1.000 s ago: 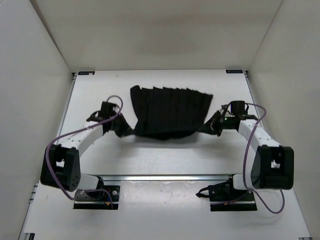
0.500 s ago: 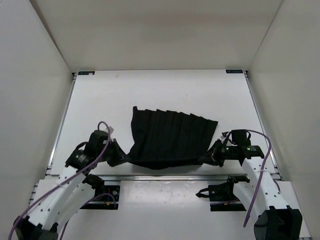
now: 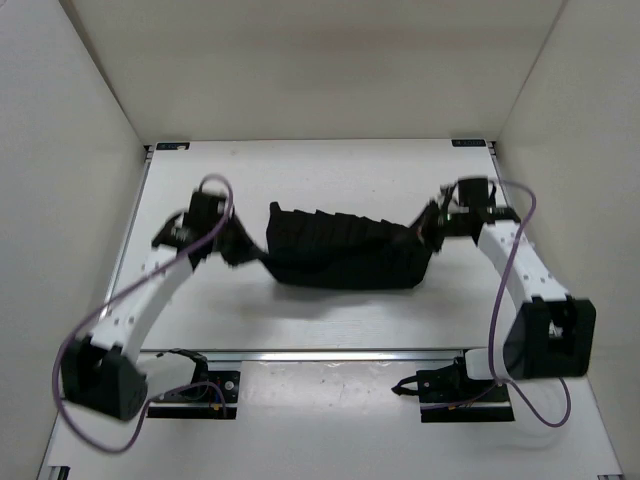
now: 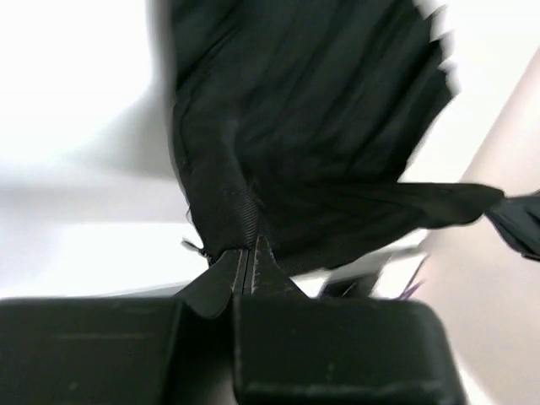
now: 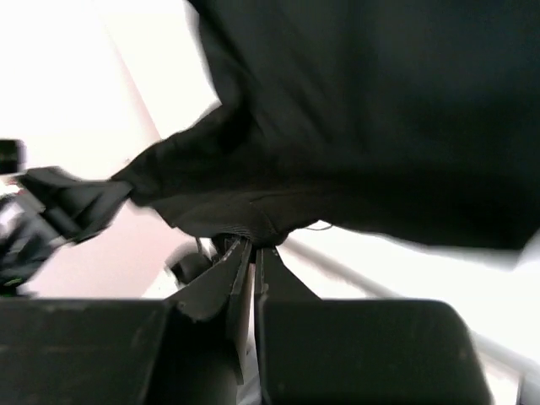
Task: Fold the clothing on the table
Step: Flatten the skirt out
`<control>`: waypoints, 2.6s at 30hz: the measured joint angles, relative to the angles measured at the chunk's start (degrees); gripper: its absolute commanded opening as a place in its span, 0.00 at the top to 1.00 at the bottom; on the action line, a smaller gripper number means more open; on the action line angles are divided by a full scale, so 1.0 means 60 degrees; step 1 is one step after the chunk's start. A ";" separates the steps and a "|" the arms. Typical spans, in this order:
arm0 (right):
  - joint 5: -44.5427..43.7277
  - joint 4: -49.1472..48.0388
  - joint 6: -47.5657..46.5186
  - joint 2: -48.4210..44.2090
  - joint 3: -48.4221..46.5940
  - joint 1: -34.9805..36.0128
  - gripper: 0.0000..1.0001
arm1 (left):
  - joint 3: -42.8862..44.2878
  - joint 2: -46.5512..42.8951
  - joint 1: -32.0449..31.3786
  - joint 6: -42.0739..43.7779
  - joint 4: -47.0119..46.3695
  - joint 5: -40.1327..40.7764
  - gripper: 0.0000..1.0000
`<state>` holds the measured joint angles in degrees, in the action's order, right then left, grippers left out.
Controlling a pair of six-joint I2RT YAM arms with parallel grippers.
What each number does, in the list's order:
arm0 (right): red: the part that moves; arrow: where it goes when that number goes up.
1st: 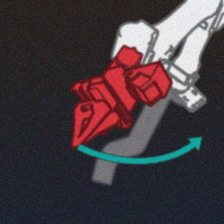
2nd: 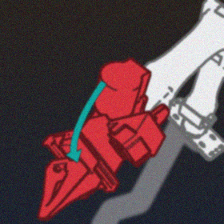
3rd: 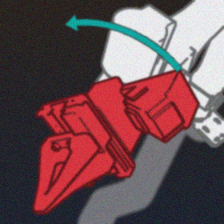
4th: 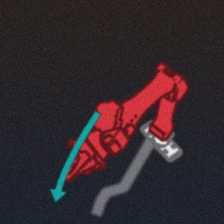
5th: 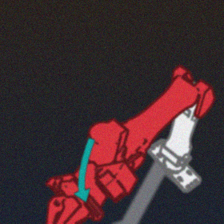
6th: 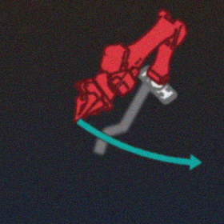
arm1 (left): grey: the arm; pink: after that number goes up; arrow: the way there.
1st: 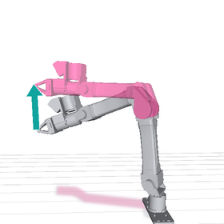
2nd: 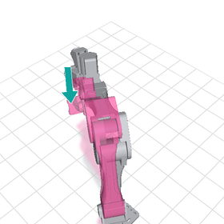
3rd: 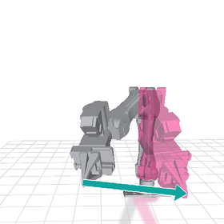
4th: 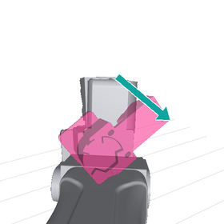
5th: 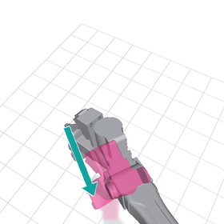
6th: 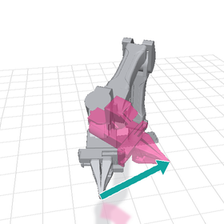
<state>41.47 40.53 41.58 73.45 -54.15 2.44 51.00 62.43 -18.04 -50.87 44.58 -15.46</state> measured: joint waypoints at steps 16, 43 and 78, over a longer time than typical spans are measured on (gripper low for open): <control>0.1508 -0.3089 -0.0510 0.1912 -0.3548 -0.0907 1.00 | 0.3982 0.1894 0.0437 0.1428 -0.2299 0.0984 1.00; 0.0157 0.0124 -0.0426 -0.3319 0.5366 -0.0780 1.00 | -0.5741 -0.4127 -0.0295 -0.0528 -0.1351 -0.0368 1.00; -0.1162 -0.2073 0.0364 -0.1045 0.5249 0.2881 0.57 | -0.5727 -0.2911 -0.0528 -0.0521 -0.1672 0.0514 0.58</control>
<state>34.50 28.10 43.77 67.18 -22.65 19.73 16.64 44.97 -21.21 -54.00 34.54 -12.38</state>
